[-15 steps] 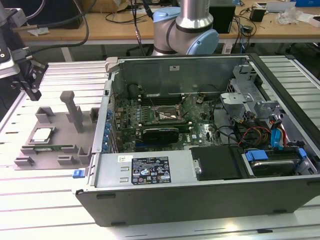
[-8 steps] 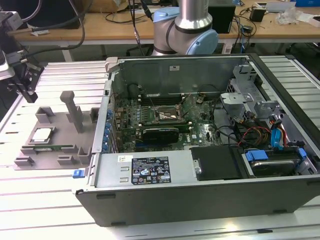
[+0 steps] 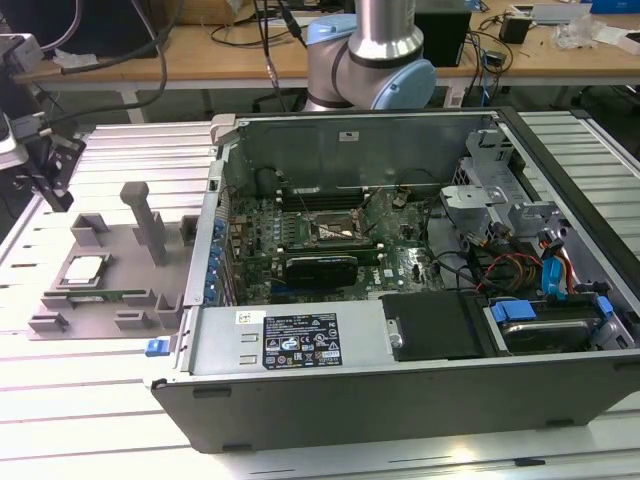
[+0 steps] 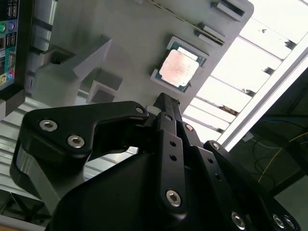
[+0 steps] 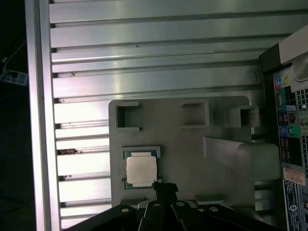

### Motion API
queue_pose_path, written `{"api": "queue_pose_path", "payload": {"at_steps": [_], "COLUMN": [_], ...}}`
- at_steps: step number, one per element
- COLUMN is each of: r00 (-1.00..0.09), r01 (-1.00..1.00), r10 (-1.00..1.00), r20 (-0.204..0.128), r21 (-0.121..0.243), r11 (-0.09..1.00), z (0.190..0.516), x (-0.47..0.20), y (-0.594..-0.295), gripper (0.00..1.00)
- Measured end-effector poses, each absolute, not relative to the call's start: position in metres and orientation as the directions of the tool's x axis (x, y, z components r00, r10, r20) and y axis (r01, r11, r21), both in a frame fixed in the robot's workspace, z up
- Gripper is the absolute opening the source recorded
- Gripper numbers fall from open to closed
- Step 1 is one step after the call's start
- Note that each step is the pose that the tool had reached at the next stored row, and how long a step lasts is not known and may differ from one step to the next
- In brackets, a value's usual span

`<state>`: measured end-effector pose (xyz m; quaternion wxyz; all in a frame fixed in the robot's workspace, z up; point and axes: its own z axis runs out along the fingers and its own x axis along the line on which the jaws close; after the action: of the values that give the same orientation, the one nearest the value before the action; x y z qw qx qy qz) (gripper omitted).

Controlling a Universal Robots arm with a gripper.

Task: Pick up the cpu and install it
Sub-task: 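Pick up the cpu and move it towards the insertion slot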

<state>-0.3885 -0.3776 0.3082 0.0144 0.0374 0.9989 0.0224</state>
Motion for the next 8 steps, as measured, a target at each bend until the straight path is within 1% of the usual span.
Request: {"api": "queue_pose_path", "payload": {"at_steps": [8], "r00": [-0.997], "r01": [0.074], "r10": [0.075], "r20": [-0.027], "r21": [0.046], "r11": [0.996], "z": [0.292], "x": [-0.393], "y": [-0.378], "gripper": [0.11]}}
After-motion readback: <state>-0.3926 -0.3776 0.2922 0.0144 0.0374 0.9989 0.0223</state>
